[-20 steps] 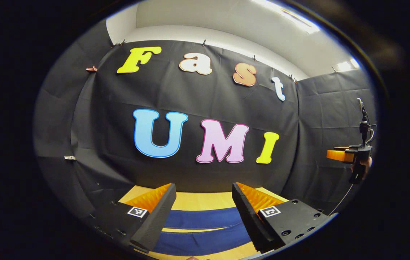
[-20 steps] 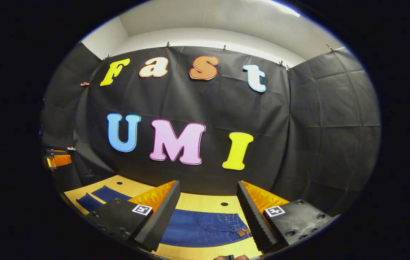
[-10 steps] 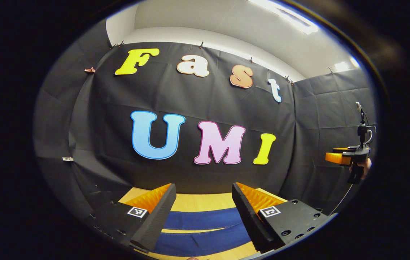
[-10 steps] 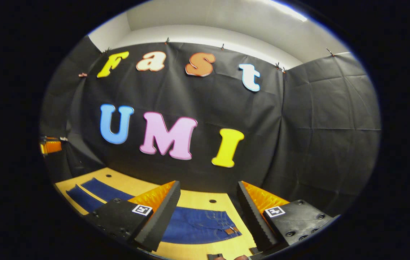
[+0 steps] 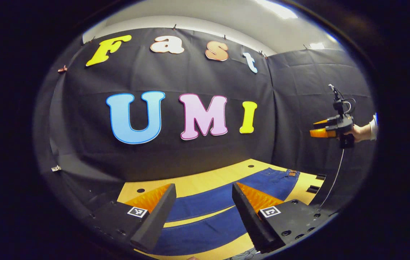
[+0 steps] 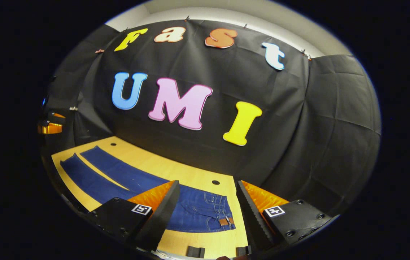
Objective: Grasp the waist and the cuffs of the jeans and fold them to make the two legs overlap; first hold the waist and fold one-third of the jeans toward the cuffs, then hold the cuffs and fold the remaining one-third in the same direction to finish folding.
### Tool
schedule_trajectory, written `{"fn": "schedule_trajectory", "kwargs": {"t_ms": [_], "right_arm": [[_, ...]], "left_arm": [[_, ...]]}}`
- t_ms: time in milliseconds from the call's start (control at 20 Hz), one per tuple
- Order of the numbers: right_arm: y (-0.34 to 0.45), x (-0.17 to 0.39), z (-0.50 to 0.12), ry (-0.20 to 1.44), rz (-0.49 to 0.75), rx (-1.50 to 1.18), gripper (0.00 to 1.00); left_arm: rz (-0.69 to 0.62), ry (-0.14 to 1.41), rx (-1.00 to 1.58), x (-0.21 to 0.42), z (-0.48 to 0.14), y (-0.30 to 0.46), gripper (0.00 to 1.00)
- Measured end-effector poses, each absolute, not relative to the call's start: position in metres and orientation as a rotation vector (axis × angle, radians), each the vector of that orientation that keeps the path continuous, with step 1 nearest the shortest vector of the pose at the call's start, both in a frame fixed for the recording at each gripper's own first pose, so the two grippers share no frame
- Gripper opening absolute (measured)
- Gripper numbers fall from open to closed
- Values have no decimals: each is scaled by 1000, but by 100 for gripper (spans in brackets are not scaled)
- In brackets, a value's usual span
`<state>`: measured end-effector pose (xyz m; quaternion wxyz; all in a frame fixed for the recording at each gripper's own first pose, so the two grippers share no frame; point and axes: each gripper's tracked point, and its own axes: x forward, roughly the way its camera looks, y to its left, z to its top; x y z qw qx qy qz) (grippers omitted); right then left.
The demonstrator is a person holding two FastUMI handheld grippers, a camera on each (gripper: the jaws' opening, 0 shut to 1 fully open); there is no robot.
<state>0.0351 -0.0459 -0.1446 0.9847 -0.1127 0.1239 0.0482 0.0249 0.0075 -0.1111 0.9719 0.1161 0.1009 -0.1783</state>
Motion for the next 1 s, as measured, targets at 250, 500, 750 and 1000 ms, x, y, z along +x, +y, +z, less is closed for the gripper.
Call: {"fn": "schedule_trajectory", "kwargs": {"t_ms": [250,500,750,1000], "right_arm": [[-30,62,-272,507,330,-439,98],[-19,53,-378,815,684,-615,98],[-36,43,-442,1064,878,-703,98],[-43,42,-466,1177,968,-686,98]], "left_arm": [[-597,468,441,43,-204,3,98],[-748,761,626,34,-283,28,99],[-912,1104,799,7,-347,75,98],[-1010,1391,915,-33,-387,121,98]]}}
